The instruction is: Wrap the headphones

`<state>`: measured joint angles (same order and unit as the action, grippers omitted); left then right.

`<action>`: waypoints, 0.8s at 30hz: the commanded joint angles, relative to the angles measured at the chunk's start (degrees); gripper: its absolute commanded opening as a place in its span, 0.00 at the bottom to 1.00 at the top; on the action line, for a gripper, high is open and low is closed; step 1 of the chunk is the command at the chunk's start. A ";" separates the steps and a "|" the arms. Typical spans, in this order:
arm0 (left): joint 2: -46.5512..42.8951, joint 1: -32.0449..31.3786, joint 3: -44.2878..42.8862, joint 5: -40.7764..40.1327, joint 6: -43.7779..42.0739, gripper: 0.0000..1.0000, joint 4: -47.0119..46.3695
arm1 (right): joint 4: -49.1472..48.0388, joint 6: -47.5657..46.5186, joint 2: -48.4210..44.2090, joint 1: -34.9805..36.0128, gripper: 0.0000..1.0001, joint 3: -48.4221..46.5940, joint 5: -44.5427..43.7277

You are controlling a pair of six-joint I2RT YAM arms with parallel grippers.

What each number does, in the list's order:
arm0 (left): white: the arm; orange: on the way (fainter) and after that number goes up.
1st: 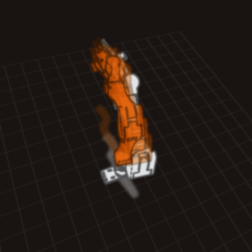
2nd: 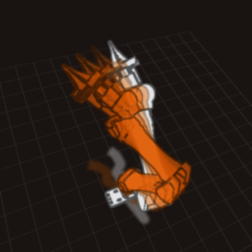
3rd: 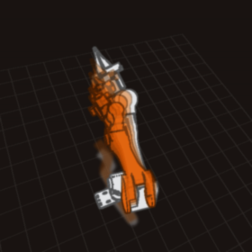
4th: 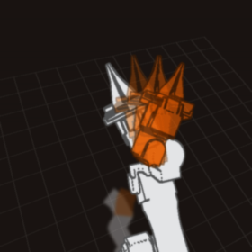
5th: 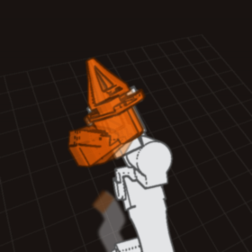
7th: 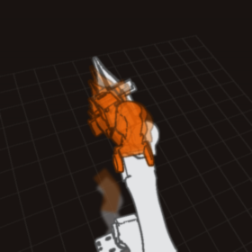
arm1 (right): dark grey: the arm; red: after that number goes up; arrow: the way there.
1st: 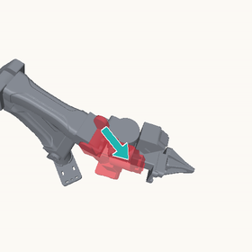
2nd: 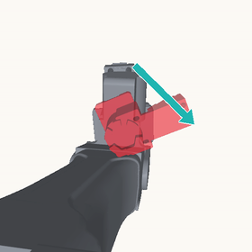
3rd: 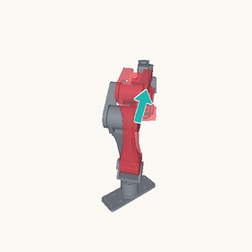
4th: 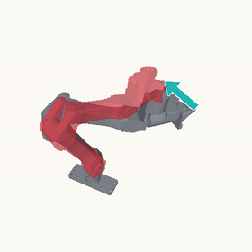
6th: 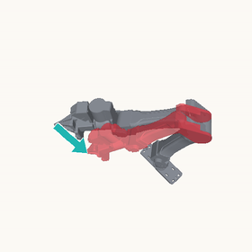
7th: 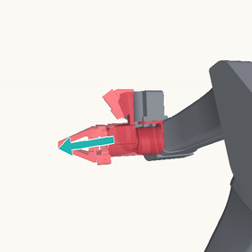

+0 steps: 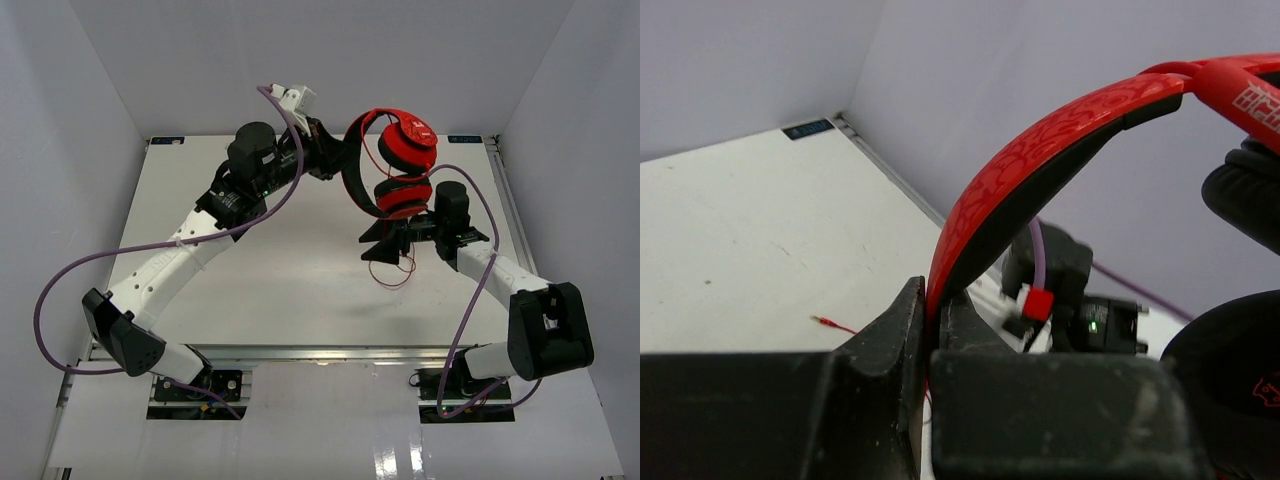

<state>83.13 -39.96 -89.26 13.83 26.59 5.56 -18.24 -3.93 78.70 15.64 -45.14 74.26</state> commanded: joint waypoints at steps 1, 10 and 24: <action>-3.97 0.15 -4.34 -16.63 4.46 0.00 -4.86 | -5.30 -3.76 -0.68 3.29 0.62 5.59 5.92; -2.97 1.69 -11.19 -36.12 3.47 0.00 -1.64 | 18.05 -27.76 -4.01 10.75 0.50 5.12 3.39; -2.44 9.64 4.08 -47.76 -10.68 0.00 -7.18 | 42.44 -38.76 -15.63 20.46 0.08 -7.98 -39.24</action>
<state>80.76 -30.14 -90.23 -31.25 21.05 2.19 13.16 -35.86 66.93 33.25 -43.52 56.44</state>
